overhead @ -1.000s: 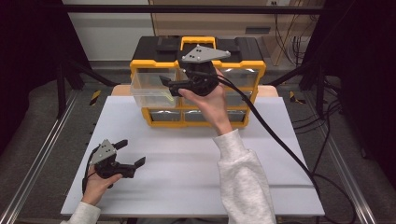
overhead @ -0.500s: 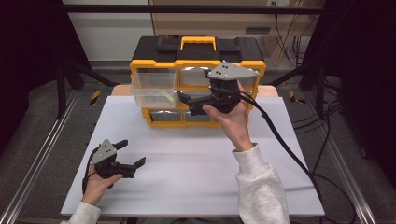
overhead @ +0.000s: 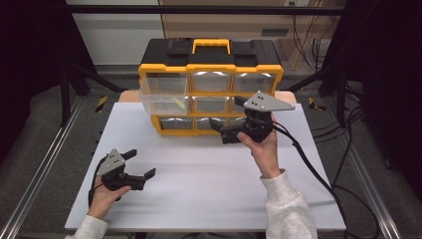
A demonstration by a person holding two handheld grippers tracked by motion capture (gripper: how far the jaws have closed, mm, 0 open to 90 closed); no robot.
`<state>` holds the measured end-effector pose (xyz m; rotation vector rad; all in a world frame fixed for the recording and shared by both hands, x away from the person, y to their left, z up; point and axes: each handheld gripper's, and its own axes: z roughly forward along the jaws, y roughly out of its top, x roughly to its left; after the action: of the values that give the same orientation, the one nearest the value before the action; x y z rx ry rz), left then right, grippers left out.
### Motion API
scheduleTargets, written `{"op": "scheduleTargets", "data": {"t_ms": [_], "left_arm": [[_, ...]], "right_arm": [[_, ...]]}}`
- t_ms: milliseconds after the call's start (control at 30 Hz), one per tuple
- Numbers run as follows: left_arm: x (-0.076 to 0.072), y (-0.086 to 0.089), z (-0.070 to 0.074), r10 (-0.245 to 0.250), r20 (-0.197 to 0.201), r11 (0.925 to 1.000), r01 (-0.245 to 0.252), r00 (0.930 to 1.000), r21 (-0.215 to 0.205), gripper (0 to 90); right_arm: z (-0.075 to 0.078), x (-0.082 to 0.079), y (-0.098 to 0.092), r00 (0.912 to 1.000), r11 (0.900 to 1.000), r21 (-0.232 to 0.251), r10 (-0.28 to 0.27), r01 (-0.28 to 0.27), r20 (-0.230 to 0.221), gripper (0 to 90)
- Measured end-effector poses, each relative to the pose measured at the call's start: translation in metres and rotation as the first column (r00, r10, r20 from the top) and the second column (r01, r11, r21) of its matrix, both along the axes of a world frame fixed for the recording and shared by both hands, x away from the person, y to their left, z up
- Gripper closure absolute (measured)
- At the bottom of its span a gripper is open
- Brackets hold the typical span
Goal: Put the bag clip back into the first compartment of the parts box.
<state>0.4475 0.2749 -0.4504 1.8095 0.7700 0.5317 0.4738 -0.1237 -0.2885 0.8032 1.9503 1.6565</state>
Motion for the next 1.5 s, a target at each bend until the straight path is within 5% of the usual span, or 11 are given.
{"op": "scheduleTargets", "data": {"t_ms": [833,1200,1500], "left_arm": [[0.000,-0.002,0.000,-0.003,-0.001,1.0000,0.003,1.0000,0.007,0.2],[-0.001,-0.002,0.000,-0.006,0.003,1.0000,0.006,1.0000,0.005,0.2],[-0.001,-0.003,-0.001,-0.007,0.000,1.0000,0.007,1.0000,0.004,0.2]], "right_arm": [[-0.119,-0.015,-0.069,0.9907,0.998,-0.046,-0.049,0.044,-0.127,0.3],[-0.153,-0.024,-0.103,0.9829,0.996,-0.049,-0.084,0.077,-0.164,0.3],[-0.171,-0.027,-0.122,0.9852,0.997,-0.036,-0.075,0.070,-0.154,0.3]]}}
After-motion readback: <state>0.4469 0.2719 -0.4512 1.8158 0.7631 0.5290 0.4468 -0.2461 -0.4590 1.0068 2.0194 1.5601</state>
